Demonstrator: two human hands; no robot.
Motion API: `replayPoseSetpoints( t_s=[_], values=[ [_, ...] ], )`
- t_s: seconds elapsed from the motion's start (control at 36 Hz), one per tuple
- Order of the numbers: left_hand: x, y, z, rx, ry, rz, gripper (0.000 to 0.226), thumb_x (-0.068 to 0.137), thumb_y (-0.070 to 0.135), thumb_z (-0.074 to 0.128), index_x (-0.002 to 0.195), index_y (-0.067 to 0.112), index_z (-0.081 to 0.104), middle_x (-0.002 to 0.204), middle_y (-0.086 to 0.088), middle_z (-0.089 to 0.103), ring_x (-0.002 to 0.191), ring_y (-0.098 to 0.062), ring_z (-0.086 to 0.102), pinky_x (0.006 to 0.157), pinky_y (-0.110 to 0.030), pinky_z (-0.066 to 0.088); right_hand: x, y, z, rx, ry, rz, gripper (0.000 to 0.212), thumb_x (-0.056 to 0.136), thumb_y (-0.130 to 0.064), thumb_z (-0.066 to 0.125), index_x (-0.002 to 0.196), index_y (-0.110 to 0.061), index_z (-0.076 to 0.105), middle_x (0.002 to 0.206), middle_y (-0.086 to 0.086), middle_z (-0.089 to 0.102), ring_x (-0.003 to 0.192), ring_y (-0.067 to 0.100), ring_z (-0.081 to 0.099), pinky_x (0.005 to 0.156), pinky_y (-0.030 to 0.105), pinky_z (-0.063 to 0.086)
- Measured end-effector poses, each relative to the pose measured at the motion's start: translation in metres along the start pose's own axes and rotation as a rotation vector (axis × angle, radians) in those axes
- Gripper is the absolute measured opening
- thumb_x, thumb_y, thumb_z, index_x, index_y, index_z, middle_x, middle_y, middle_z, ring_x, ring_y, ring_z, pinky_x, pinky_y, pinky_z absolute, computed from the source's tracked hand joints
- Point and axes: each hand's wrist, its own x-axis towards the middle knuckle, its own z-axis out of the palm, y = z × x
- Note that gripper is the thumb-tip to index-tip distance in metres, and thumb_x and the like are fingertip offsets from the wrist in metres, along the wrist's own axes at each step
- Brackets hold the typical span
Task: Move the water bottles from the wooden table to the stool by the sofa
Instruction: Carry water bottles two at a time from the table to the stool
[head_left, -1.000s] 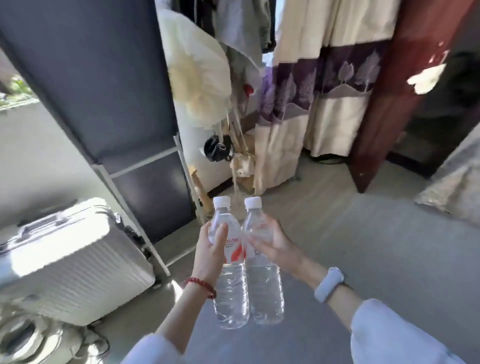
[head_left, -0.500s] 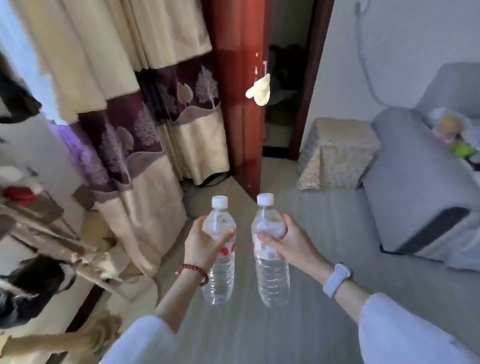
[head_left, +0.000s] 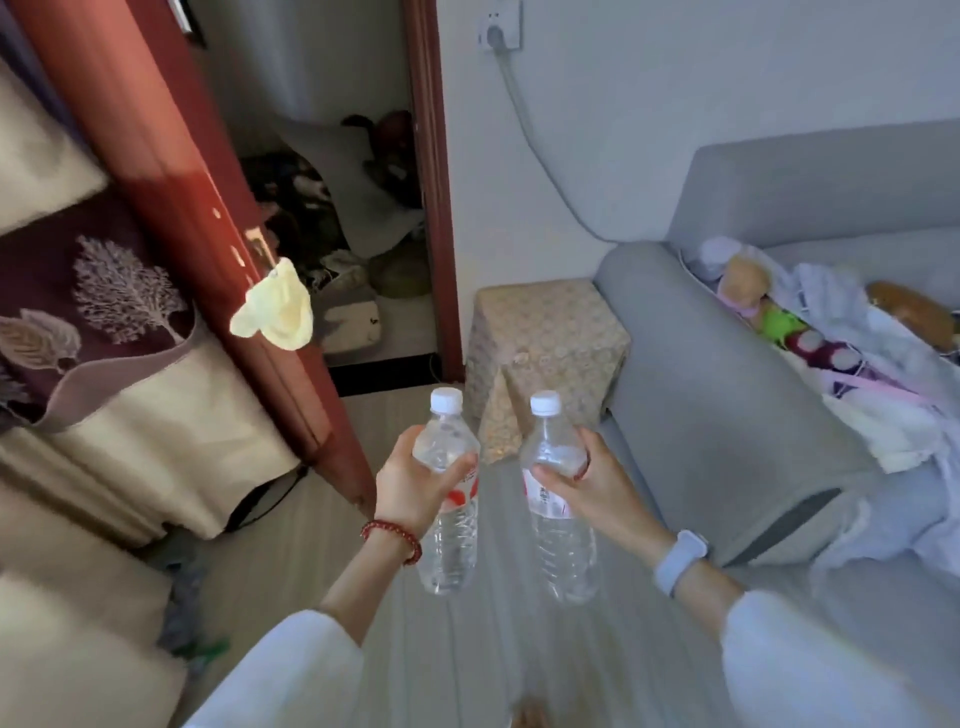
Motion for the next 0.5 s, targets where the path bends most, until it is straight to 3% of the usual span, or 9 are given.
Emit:
replayPoseSetpoints(
  t_s=[0.11, 0.22, 0.28, 0.42, 0.5],
  values=[
    [0.093, 0.030, 0.027, -0.011, 0.001, 0.021, 0.040, 0.068, 0.041, 0.074, 0.096, 0.033, 0.048, 0.081, 0.022, 0.054, 0.081, -0.009, 0.054, 0.074, -0.024, 0.039, 0.096, -0.001, -0.023, -0.016, 0.061, 0.033, 0.063, 0.069, -0.042, 0.072, 0.121, -0.020, 0.043, 0.099, -0.004, 0.064, 0.085, 0.012, 0.064, 0.072, 0.020, 0.048],
    [0.185, 0.048, 0.056, -0.004, -0.024, 0.027, 0.047, 0.068, 0.041, 0.074, 0.108, 0.023, 0.055, 0.093, 0.009, 0.061, 0.087, -0.011, 0.056, 0.078, -0.025, 0.042, 0.188, 0.001, -0.040, -0.028, 0.089, 0.048, 0.054, 0.069, -0.042, 0.073, 0.113, -0.029, 0.044, 0.093, -0.015, 0.062, 0.080, -0.001, 0.061, 0.058, 0.002, 0.041],
    [0.232, 0.052, 0.073, 0.006, -0.042, 0.032, 0.048, 0.068, 0.041, 0.073, 0.110, 0.024, 0.055, 0.092, 0.009, 0.061, 0.084, -0.011, 0.056, 0.075, -0.023, 0.040, 0.236, 0.005, -0.046, -0.037, 0.098, 0.060, 0.056, 0.069, -0.043, 0.072, 0.115, -0.029, 0.044, 0.094, -0.016, 0.062, 0.079, 0.002, 0.061, 0.059, 0.006, 0.042],
    [0.359, 0.058, 0.123, -0.022, -0.054, 0.031, 0.053, 0.068, 0.039, 0.075, 0.114, 0.022, 0.054, 0.091, 0.009, 0.059, 0.085, -0.015, 0.058, 0.075, -0.025, 0.042, 0.364, 0.023, -0.055, -0.002, 0.103, 0.104, 0.053, 0.072, -0.038, 0.072, 0.114, -0.026, 0.043, 0.107, -0.004, 0.062, 0.093, 0.014, 0.063, 0.082, 0.031, 0.050],
    [0.438, 0.059, 0.151, -0.048, -0.064, 0.014, 0.060, 0.068, 0.037, 0.076, 0.120, 0.020, 0.051, 0.099, -0.001, 0.064, 0.093, -0.023, 0.061, 0.083, -0.031, 0.049, 0.443, 0.033, -0.056, 0.007, 0.123, 0.134, 0.050, 0.075, -0.032, 0.072, 0.110, -0.031, 0.037, 0.105, -0.010, 0.054, 0.094, 0.010, 0.057, 0.080, 0.024, 0.046]
  ],
)
